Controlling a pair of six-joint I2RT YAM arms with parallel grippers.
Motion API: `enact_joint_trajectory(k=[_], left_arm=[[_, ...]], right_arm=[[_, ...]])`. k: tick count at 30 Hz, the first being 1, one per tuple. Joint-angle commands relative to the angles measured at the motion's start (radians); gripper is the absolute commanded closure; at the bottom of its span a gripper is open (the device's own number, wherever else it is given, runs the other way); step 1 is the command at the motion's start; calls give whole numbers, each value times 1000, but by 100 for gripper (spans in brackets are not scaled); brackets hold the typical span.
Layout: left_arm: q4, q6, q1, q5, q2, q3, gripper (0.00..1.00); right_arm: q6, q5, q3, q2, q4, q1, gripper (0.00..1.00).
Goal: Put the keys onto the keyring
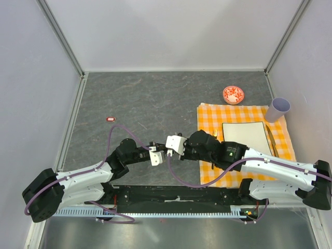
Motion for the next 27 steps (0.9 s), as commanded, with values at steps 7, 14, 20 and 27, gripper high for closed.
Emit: enact_joint_trajectory(k=[7, 14, 20, 27], left_arm=[[54, -22, -5, -7, -9, 40, 98], [52, -22, -6, -12, -3, 43, 98], [50, -21, -5, -12, -4, 43, 98], [52, -24, -6, -15, 0, 46, 98]], right_arm=[[-8, 26, -3, -15, 32, 8, 100], [-8, 31, -5, -29, 40, 8, 100], [-7, 19, -9, -18, 41, 8, 100], [-8, 9, -9, -13, 40, 10, 100]])
